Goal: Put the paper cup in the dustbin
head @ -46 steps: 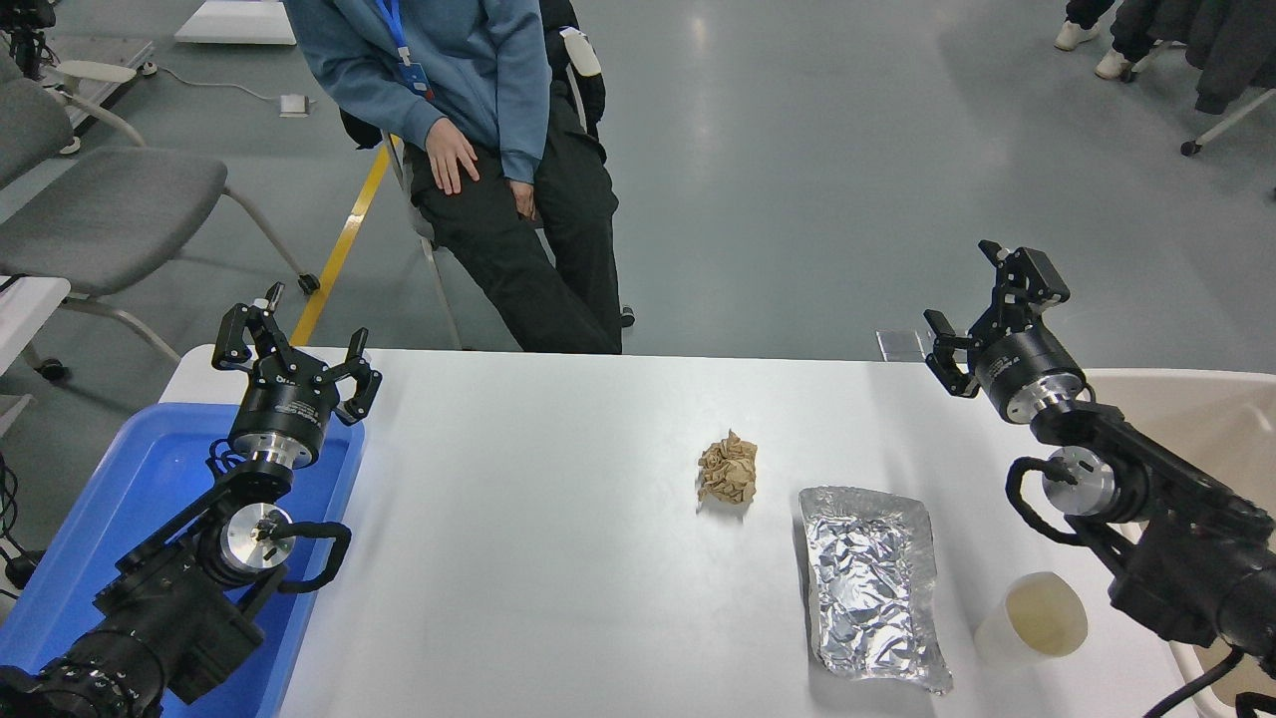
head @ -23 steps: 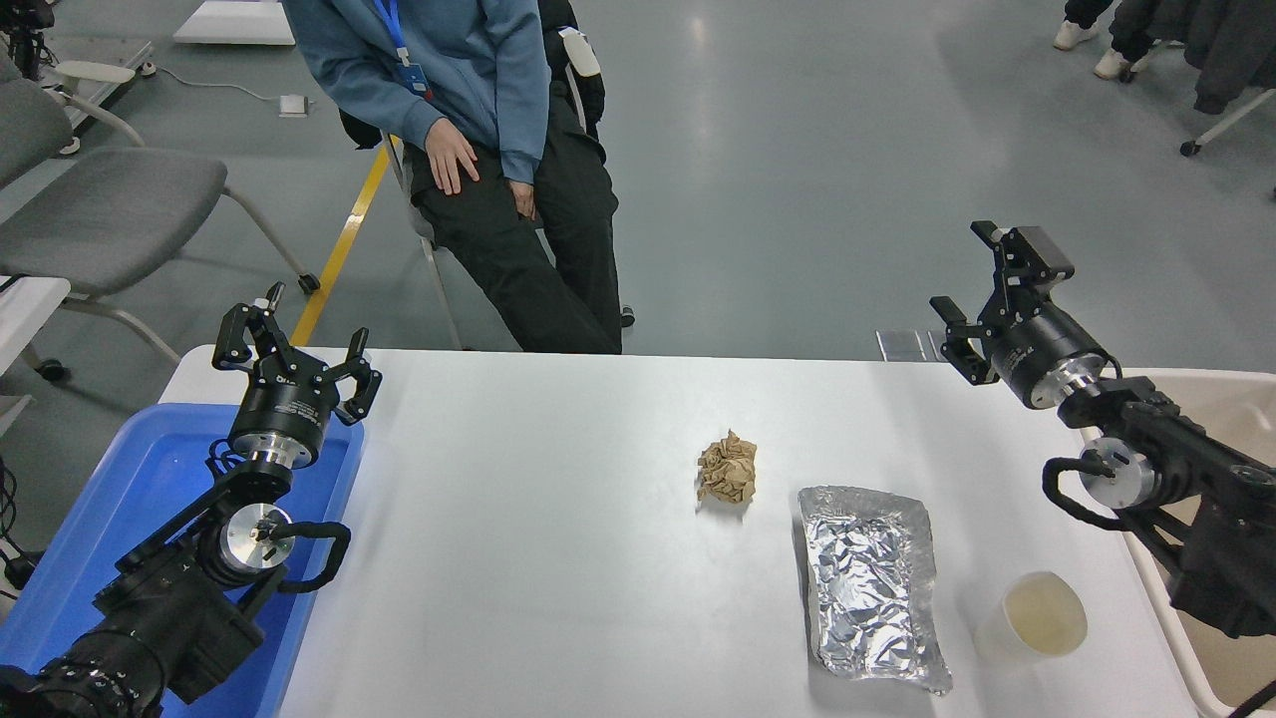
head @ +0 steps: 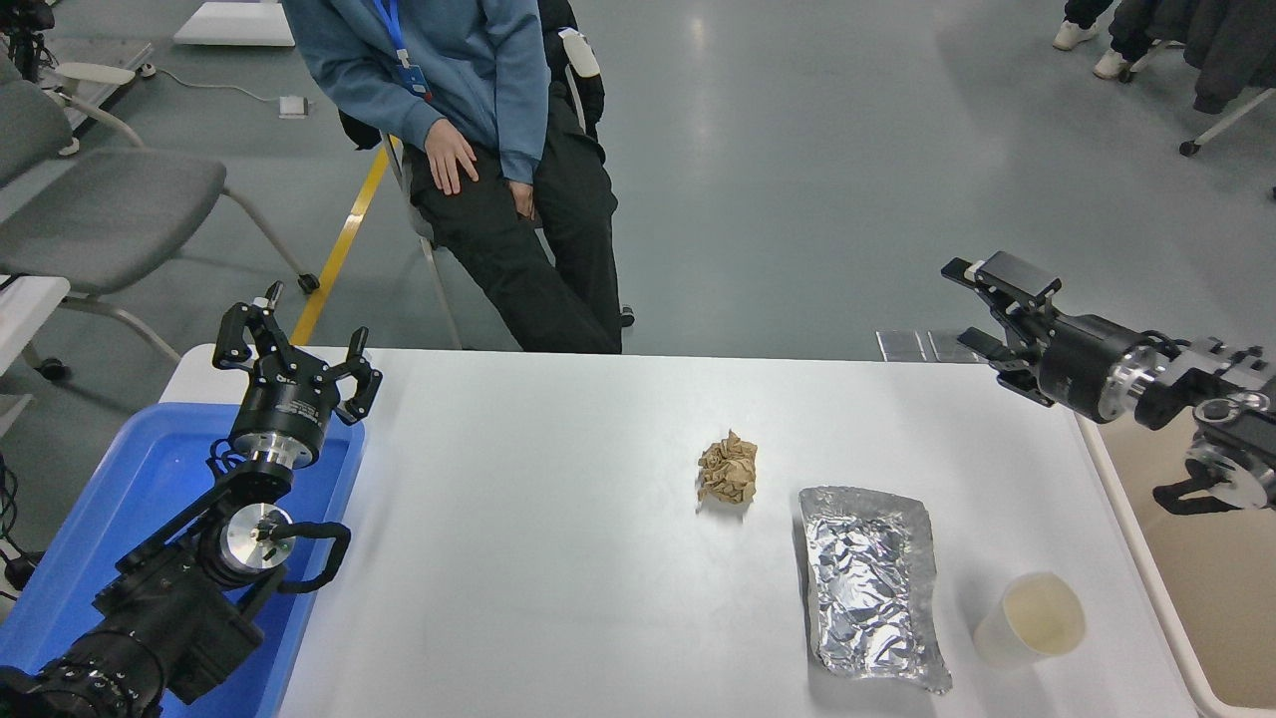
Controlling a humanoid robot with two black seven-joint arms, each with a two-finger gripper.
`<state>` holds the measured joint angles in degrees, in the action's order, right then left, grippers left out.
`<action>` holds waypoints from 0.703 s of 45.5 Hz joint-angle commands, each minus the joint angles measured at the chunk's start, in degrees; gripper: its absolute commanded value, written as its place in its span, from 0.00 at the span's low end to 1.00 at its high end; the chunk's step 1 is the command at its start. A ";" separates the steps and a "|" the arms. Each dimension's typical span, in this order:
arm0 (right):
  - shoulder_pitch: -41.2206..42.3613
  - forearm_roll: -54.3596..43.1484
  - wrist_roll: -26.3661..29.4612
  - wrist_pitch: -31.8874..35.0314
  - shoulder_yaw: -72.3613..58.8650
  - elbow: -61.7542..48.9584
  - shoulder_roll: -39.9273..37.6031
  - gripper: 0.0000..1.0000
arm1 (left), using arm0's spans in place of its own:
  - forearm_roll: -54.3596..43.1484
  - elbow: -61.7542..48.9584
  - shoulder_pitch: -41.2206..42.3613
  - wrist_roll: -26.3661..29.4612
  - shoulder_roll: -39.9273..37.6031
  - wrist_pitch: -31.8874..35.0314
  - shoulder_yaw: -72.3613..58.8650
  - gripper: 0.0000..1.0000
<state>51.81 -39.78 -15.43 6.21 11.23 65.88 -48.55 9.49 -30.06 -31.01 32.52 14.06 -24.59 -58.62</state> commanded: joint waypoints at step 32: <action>1.19 -37.83 5.15 5.92 -14.13 13.92 -14.47 0.99 | 0.01 0.00 -0.01 0.00 0.00 0.06 0.00 1.00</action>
<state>53.42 -70.66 -9.97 11.94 0.70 75.95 -59.36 9.49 -30.06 -31.03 32.52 14.06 -24.59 -58.61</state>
